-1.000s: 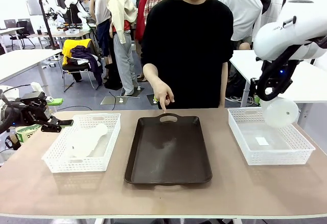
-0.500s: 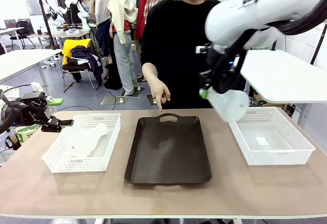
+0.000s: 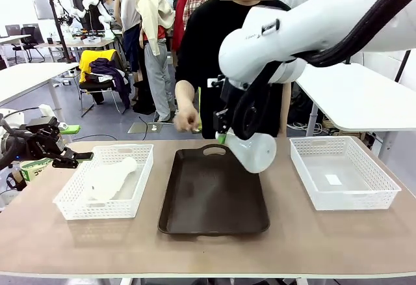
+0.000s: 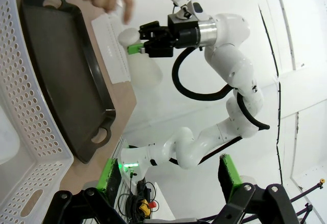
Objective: Prepare the laboratory tools.
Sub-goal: While moving the picked Big flask to the Handle tray indicated by the person, stop as directed by the person.
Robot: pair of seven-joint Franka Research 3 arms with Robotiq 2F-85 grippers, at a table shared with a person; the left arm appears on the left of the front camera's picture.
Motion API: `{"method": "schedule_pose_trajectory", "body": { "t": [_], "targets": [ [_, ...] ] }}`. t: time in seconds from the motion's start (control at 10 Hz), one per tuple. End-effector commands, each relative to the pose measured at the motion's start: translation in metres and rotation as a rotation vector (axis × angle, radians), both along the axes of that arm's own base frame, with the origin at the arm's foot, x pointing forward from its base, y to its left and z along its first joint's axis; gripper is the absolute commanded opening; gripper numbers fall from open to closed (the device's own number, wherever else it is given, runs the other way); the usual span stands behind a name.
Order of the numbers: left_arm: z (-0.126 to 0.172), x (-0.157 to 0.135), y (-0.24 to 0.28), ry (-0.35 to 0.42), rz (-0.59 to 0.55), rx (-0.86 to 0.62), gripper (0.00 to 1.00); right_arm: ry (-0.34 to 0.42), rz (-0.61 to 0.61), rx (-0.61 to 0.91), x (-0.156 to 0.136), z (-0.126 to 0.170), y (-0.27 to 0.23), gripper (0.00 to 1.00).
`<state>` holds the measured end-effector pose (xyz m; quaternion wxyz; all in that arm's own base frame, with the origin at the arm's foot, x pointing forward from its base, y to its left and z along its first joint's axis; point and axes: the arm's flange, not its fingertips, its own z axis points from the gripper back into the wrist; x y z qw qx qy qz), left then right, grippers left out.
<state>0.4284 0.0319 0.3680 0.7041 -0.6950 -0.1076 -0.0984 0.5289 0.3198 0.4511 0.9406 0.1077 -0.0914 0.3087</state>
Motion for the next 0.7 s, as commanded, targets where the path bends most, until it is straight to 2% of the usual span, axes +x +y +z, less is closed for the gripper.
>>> {"method": "schedule_pose_trajectory", "body": {
  "t": [0.0, 0.3, 0.5, 0.6],
  "targets": [
    [0.003, 0.000, 0.000, -0.012, 0.007, -0.017, 1.00, -0.021, 0.050, 0.065, 0.009, -0.019, 0.010, 0.00],
    [0.003, 0.000, 0.000, -0.012, 0.007, -0.017, 1.00, -0.034, 0.060, 0.064, 0.013, -0.051, 0.019, 0.00],
    [0.003, 0.000, 0.000, -0.012, 0.007, -0.017, 1.00, -0.029, 0.056, 0.055, 0.015, -0.048, 0.015, 0.00],
    [0.003, 0.000, 0.000, -0.012, 0.007, -0.017, 1.00, -0.022, 0.045, 0.036, 0.013, -0.056, 0.022, 0.00]
  ]
}}
